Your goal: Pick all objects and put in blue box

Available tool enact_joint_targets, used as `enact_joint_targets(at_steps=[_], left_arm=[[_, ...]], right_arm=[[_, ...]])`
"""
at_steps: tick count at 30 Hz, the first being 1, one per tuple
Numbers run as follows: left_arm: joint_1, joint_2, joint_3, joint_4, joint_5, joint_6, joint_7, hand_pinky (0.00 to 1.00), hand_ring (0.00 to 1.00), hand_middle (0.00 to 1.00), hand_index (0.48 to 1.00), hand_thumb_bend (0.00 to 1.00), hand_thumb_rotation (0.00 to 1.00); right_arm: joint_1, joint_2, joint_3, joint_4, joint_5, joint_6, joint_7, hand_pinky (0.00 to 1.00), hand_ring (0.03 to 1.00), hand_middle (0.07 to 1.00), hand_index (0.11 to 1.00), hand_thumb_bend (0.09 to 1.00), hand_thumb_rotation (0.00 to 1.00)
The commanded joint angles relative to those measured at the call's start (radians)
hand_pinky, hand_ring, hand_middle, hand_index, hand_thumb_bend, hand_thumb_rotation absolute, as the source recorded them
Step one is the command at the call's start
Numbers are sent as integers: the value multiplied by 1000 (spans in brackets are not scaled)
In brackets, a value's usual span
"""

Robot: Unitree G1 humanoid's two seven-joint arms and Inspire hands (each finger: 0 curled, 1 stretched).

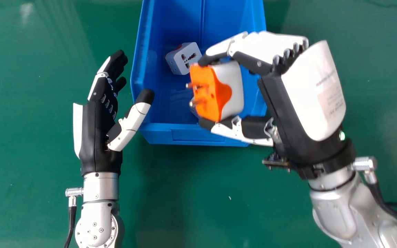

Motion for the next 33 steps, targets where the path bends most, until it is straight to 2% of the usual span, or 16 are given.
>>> enact_joint_targets(at_steps=[1, 5, 9, 15, 17, 19, 21, 24, 27, 30, 33], left_arm=[[-12, -4, -1, -1, 5, -17, 5, 908, 919, 883, 842, 807, 493], [-10, -5, -2, -2, -2, -19, -2, 903, 915, 880, 841, 808, 495], [-8, -3, -3, 0, 8, -23, 7, 903, 915, 879, 842, 806, 492], [-4, -3, -2, -3, 3, -17, 2, 900, 913, 877, 842, 807, 494], [-5, -2, -1, 0, 5, -16, 4, 899, 914, 878, 843, 807, 494], [-6, 0, -2, 2, 15, -19, 13, 900, 914, 877, 843, 809, 494], [-5, 0, -3, 3, 16, -20, 15, 897, 912, 877, 842, 810, 497], [-6, 0, -4, 3, 11, -22, 11, 896, 911, 878, 842, 810, 499], [-6, 2, -5, 6, 16, -26, 15, 897, 912, 878, 843, 809, 499], [-8, -3, -4, 7, 7, -26, 8, 896, 912, 879, 843, 808, 499], [-8, -3, -4, 9, 9, -25, 10, 896, 912, 879, 843, 808, 499]], right_arm=[[-60, 3, -4, 2, 7, 7, -25, 298, 452, 540, 484, 494, 0], [-117, -3, -2, 29, 17, 22, -9, 303, 454, 539, 486, 494, 0], [-175, -7, 3, 69, 23, 37, 1, 305, 458, 542, 486, 494, 0], [-264, -21, 25, 148, 1, 50, -12, 307, 462, 542, 489, 493, 0], [-302, -24, 39, 190, -10, 50, -28, 307, 461, 543, 490, 493, 0], [-338, -26, 52, 230, -21, 51, -45, 307, 461, 543, 491, 492, 0], [-376, -23, 63, 271, -18, 51, -46, 306, 461, 543, 492, 492, 0], [-430, -23, 83, 332, -25, 61, -49, 307, 462, 543, 492, 492, 0], [-478, -26, 106, 389, -33, 83, -38, 309, 464, 540, 492, 492, 0], [-535, -24, 136, 469, -48, 102, -51, 311, 464, 537, 492, 493, 0], [-592, -22, 169, 559, -69, 117, -81, 311, 464, 537, 492, 493, 0]])
